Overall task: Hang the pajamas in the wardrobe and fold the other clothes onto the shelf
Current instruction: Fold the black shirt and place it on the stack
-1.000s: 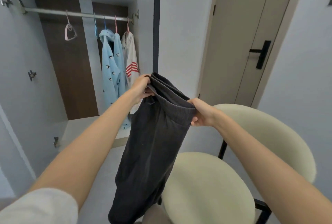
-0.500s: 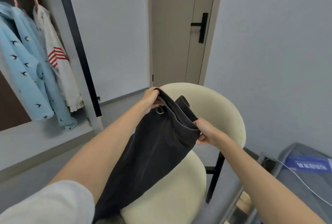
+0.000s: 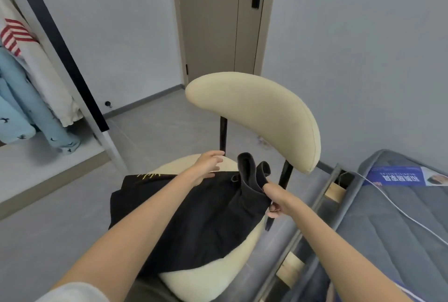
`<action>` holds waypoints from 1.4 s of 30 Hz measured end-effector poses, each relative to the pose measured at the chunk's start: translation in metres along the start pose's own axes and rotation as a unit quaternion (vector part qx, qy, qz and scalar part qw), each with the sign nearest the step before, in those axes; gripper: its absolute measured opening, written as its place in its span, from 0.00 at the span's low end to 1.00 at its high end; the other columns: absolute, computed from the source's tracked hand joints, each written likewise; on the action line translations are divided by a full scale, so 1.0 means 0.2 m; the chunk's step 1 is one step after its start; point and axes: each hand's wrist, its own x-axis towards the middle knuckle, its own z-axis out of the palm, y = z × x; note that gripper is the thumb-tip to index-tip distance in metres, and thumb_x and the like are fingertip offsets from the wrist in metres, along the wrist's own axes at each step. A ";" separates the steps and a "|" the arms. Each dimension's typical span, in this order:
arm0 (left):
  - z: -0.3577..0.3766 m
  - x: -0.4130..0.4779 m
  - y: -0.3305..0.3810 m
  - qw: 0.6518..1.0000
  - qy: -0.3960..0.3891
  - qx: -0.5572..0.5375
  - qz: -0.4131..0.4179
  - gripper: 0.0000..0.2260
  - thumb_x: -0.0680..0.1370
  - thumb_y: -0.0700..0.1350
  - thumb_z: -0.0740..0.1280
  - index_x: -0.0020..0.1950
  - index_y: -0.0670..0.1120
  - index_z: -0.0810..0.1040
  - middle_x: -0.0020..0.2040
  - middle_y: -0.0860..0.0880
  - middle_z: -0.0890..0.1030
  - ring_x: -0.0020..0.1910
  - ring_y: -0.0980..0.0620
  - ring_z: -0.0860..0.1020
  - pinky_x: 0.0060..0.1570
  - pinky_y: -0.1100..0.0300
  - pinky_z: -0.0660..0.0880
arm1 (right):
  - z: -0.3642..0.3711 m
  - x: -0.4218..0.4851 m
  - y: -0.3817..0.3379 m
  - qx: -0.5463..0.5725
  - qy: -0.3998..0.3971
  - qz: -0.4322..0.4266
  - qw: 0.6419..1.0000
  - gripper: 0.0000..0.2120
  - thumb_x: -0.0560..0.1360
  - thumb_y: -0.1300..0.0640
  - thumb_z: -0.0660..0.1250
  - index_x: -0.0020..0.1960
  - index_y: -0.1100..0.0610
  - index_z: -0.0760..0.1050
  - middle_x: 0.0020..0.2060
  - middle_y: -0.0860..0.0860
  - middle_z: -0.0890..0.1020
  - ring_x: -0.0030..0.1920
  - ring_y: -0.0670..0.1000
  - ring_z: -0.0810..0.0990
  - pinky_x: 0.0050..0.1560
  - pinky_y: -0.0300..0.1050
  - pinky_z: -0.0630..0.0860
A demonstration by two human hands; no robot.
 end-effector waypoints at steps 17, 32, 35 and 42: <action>0.01 -0.06 -0.58 0.953 0.046 0.275 0.118 0.18 0.80 0.37 0.58 0.68 0.48 0.71 0.70 0.47 0.67 0.69 0.49 0.66 0.71 0.56 0.61 | 0.04 0.22 0.34 -0.131 0.168 -0.131 0.968 0.18 0.80 0.57 0.55 0.69 0.55 0.69 0.66 0.56 0.71 0.62 0.55 0.73 0.60 0.47 0.71; -0.70 -0.04 -0.90 0.921 0.178 0.345 0.010 0.21 0.82 0.40 0.54 0.76 0.45 0.59 0.77 0.45 0.57 0.74 0.46 0.60 0.70 0.54 0.60 | 0.71 0.40 -0.21 -0.284 0.034 -0.354 0.891 0.18 0.82 0.57 0.54 0.71 0.52 0.66 0.71 0.49 0.67 0.68 0.51 0.69 0.66 0.47 0.67; -0.77 0.00 -0.93 0.920 0.168 0.354 -0.007 0.20 0.83 0.40 0.53 0.76 0.46 0.59 0.76 0.45 0.58 0.73 0.45 0.62 0.70 0.52 0.62 | 0.80 0.47 -0.26 -0.309 0.029 -0.351 0.883 0.18 0.82 0.56 0.54 0.71 0.52 0.66 0.71 0.49 0.68 0.68 0.51 0.70 0.65 0.45 0.67; -0.87 0.08 -1.00 0.900 0.195 0.390 -0.024 0.22 0.82 0.39 0.53 0.76 0.47 0.56 0.76 0.47 0.54 0.63 0.44 0.72 0.58 0.52 0.73 | 0.88 0.58 -0.29 -0.382 0.009 -0.305 0.873 0.23 0.81 0.57 0.55 0.75 0.51 0.60 0.73 0.51 0.64 0.66 0.56 0.72 0.64 0.50 0.70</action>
